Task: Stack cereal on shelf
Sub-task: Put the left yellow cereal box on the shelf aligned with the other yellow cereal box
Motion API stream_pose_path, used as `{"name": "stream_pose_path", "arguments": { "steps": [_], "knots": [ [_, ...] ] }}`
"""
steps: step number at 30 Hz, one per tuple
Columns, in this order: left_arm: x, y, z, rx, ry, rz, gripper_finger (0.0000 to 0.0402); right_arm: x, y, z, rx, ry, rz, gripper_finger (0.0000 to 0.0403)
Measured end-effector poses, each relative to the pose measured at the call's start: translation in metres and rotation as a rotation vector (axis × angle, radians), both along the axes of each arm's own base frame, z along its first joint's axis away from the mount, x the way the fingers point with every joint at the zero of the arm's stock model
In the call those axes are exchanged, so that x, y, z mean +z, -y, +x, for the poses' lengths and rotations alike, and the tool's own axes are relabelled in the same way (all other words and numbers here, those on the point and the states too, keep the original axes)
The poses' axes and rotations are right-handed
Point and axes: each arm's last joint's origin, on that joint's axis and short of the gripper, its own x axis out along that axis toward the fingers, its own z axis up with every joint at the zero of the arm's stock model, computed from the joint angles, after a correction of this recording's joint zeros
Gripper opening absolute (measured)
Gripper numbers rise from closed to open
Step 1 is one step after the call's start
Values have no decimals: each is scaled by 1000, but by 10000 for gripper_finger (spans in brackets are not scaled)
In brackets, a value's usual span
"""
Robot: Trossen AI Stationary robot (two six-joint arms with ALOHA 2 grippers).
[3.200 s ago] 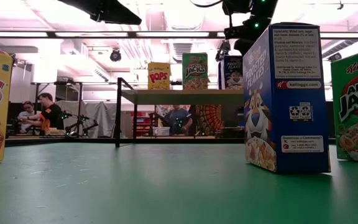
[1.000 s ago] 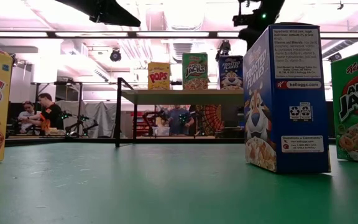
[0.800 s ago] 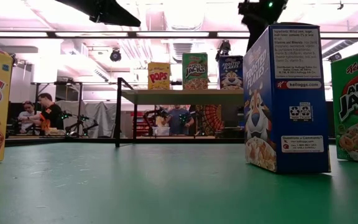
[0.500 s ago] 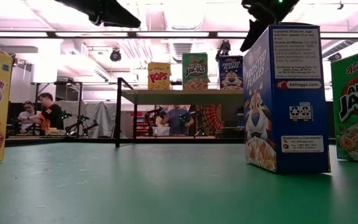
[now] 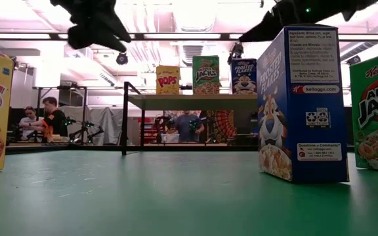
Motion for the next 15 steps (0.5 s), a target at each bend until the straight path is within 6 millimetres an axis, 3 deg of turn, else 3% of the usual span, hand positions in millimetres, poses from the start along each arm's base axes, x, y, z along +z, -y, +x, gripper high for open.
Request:
{"name": "stream_pose_path", "arguments": {
  "steps": [8,15],
  "knots": [
    [0,33,18,24,-159,-511,133,-15,0,-1,11,32,-64,9],
    [10,78,31,163,-396,-715,133,-16,0,-2,18,21,-105,9]
  ]
}}
